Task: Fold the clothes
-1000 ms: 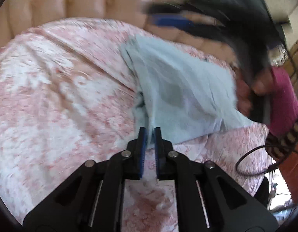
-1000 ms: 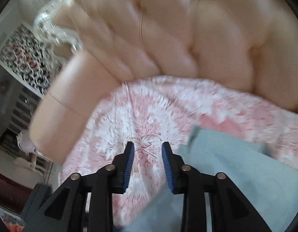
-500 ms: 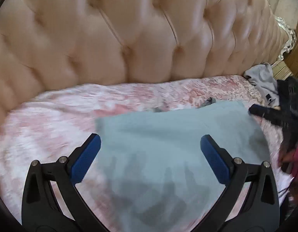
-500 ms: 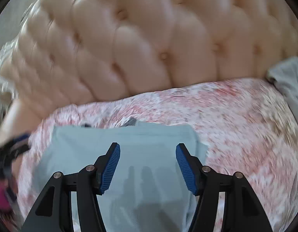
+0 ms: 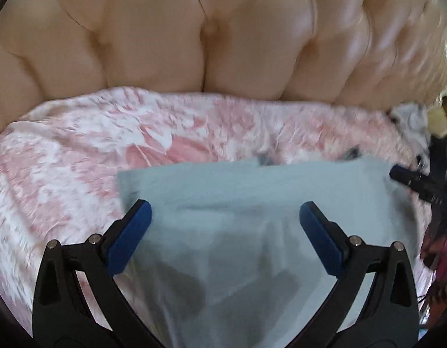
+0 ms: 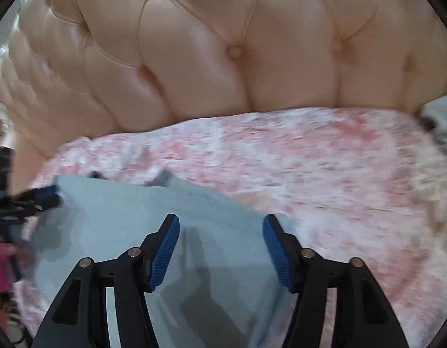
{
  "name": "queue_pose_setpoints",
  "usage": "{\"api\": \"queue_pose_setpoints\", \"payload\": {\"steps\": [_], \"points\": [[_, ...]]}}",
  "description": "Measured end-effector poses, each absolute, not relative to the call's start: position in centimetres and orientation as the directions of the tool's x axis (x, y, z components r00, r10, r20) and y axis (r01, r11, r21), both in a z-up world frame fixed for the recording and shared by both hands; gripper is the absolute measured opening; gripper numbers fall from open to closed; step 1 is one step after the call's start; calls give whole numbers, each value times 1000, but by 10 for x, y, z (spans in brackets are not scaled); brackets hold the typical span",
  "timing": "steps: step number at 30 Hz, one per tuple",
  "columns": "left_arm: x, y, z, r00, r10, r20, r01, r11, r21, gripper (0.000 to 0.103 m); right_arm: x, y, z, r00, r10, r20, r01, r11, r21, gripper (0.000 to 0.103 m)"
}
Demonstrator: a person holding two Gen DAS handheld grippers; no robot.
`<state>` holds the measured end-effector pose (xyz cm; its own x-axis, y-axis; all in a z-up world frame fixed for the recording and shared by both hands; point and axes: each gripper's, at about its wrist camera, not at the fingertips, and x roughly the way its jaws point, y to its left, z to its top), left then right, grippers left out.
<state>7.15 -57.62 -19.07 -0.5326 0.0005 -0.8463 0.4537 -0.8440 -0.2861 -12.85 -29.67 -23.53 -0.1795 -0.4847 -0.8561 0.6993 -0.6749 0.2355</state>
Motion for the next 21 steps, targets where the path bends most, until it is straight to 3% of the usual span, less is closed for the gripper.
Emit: {"api": "queue_pose_setpoints", "payload": {"steps": [4,11,16,19,21], "points": [[88,-542,-173,-566,40,-824,365,-884,-293,102,-91,-283,-213,-177,-559,-810,742,-616,263,71],[109,-521,-212,-468,9,-883,340,-921,-190,102,-50,-273,-236,-123,-534,-837,798,-554,236,71],[129,-524,-176,-458,-55,-887,391,-909,-145,102,-48,-245,-212,-173,-532,-829,758,-609,233,72],[162,-500,-149,-517,-5,-856,331,-923,-195,102,-21,-235,-199,-161,-551,-819,782,-577,235,76],[171,-488,-164,-482,24,-876,311,-930,-197,102,5,-232,-195,-119,-572,-812,815,-523,249,79]]}}
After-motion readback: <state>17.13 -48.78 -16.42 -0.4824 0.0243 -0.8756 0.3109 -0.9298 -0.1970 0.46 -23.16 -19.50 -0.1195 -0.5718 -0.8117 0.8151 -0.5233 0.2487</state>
